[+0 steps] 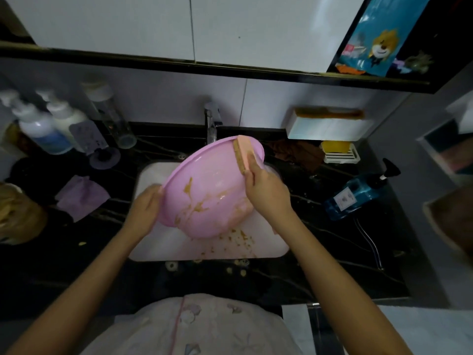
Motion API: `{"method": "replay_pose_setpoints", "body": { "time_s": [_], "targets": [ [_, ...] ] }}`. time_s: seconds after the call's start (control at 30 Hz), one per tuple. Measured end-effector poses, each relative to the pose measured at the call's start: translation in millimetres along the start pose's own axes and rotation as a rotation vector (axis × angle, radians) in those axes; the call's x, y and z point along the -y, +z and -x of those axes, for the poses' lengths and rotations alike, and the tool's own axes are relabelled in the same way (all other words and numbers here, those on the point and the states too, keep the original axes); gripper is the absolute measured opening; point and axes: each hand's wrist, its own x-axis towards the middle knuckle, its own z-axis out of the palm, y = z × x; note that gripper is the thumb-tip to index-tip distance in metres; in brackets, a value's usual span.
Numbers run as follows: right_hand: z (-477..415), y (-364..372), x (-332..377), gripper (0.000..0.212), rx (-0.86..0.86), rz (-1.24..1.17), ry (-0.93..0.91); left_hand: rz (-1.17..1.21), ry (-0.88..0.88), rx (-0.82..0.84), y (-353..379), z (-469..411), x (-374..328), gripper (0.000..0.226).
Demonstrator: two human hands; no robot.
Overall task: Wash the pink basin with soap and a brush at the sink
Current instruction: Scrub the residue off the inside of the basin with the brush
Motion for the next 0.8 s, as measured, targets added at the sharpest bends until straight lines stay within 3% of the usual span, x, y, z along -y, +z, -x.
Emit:
{"method": "replay_pose_setpoints", "body": {
  "time_s": [0.13, 0.27, 0.37, 0.5, 0.57, 0.67, 0.8],
  "targets": [
    [-6.8, -1.9, -13.9, 0.048, 0.005, -0.119, 0.063, 0.083, -0.157, -0.010, 17.4, 24.4, 7.5, 0.028],
    [0.3, -7.3, -9.0, 0.049, 0.005, -0.172, 0.145, 0.053, -0.092, -0.099, 23.6, 5.8, -27.2, 0.037],
    [21.9, 3.5, 14.5, 0.052, 0.007, -0.128, 0.063, 0.010, -0.001, -0.082, 29.7, -9.1, -56.7, 0.037],
    [63.6, 8.2, 9.0, 0.055, 0.092, 0.071, -0.152, 0.042, -0.011, -0.079, 29.1, -22.3, -54.9, 0.044],
    [50.9, -6.9, -13.8, 0.054, 0.046, 0.119, -0.039, 0.060, -0.010, -0.037, 33.2, -23.5, -56.4, 0.051],
    [30.1, -9.0, -19.7, 0.052, -0.037, -0.024, 0.117, 0.011, 0.010, -0.018, 40.8, -22.2, -69.2, 0.052],
    [63.9, 17.1, 0.1, 0.052, -0.024, 0.012, -0.218, -0.022, -0.021, -0.048, 30.8, -28.7, -66.8, 0.043]
  ]
}}
